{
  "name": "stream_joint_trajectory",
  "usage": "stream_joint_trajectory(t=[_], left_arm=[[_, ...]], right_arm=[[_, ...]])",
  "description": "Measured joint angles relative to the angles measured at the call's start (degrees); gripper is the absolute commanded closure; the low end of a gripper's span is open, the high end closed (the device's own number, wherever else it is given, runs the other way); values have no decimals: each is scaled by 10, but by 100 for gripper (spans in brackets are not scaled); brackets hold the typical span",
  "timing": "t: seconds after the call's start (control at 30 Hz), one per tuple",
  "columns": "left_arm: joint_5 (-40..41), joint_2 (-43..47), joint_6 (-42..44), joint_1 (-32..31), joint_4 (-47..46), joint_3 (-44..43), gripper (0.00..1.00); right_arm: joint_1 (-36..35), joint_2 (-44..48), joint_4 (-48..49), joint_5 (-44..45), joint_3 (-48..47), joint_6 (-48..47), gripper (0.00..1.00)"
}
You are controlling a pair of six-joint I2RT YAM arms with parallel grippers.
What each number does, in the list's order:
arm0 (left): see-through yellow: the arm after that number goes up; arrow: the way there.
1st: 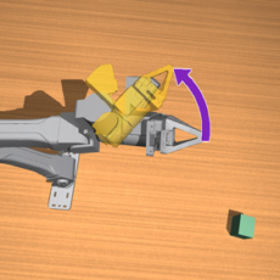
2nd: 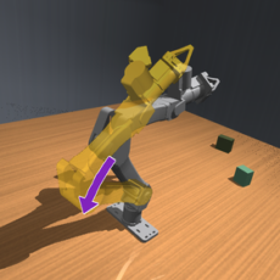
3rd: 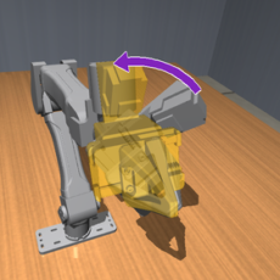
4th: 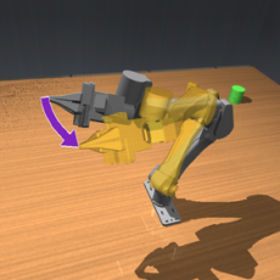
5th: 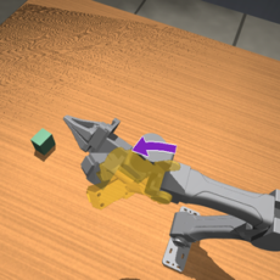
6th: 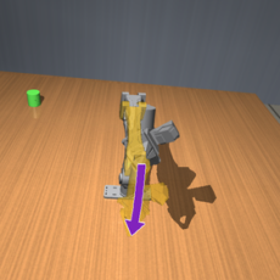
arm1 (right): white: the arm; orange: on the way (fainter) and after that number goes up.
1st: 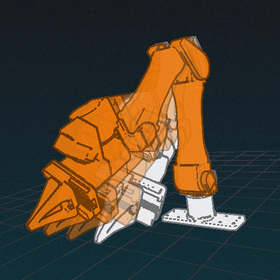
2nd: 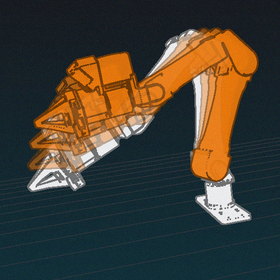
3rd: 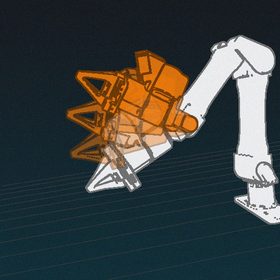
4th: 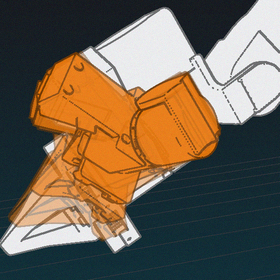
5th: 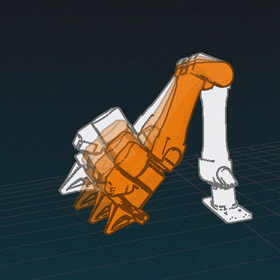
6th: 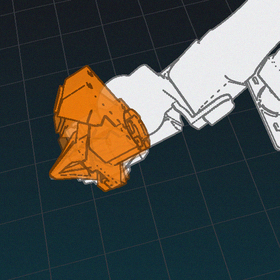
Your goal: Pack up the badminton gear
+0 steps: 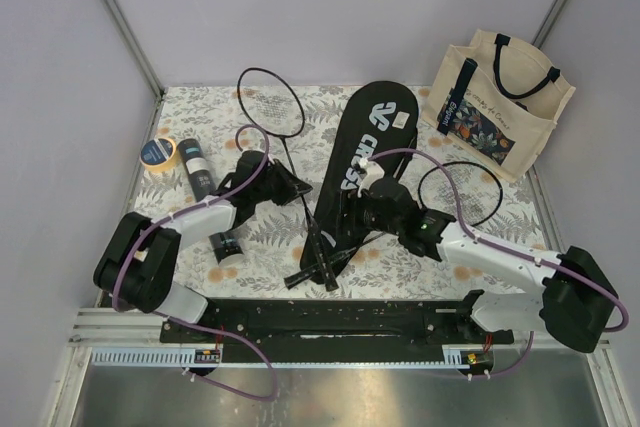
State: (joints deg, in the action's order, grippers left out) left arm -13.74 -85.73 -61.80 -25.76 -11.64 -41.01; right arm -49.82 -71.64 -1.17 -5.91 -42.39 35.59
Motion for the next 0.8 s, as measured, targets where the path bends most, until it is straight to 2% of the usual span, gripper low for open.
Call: stream_joint_trajectory(t=[0.13, 0.37, 0.57, 0.8], left_arm=[[-27, 50, 41, -3, 22, 11, 100], [-100, 157, 83, -29, 43, 31, 100], [-154, 249, 78, -58, 47, 58, 100], [-192, 317, 36, -90, 38, 93, 100]], right_arm=[[12, 37, 29, 18, 1, 7, 13], [45, 84, 145, 20, 38, 52, 10], [54, 85, 262, 17, 59, 87, 9], [56, 40, 386, -7, 59, 132, 12]])
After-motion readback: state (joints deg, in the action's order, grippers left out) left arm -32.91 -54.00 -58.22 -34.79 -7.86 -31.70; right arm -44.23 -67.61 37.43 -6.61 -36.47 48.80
